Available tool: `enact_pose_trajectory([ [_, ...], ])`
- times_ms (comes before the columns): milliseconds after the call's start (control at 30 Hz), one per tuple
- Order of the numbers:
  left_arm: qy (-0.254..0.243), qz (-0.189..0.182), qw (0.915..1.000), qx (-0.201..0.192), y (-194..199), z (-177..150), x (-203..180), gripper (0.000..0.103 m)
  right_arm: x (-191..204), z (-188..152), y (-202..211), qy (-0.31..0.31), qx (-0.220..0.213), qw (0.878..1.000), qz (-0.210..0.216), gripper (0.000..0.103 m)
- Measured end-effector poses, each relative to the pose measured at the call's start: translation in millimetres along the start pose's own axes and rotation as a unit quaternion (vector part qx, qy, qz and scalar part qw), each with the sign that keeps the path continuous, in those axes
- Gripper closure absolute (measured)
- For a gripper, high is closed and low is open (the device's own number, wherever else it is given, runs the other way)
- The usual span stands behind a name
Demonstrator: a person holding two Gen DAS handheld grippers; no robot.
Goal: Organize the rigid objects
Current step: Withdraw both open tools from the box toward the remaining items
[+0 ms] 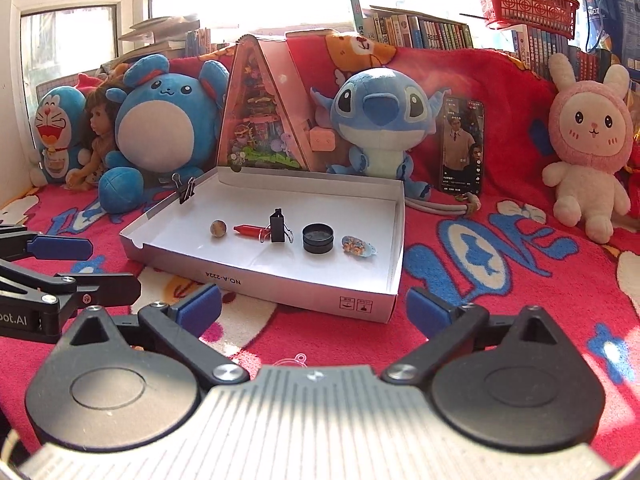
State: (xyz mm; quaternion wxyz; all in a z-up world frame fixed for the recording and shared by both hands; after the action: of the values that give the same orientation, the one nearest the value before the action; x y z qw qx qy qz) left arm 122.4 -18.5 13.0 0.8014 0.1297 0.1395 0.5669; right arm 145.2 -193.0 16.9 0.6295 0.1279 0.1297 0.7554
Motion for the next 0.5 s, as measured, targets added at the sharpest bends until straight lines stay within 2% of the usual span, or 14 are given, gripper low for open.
enact_pose_trajectory([
  [500,-0.026,-0.005,0.9995,0.015,21,-42,-14,0.016,4,-36,23,0.026,0.003,1.000,-0.004,0.000],
])
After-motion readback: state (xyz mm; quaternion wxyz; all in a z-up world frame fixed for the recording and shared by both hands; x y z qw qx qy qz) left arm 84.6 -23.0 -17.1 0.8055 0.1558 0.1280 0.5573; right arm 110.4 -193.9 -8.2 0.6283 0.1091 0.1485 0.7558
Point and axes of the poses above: each gripper's, at about its wrist camera, not at the fingertips, and y roughly against the way its jaws point, x to its left, z to its top, the point moved 8 cm from there along -y, roughly the way its jaws point, and after that the axes turned 12 degrees about -x, right-handed, at the moved point
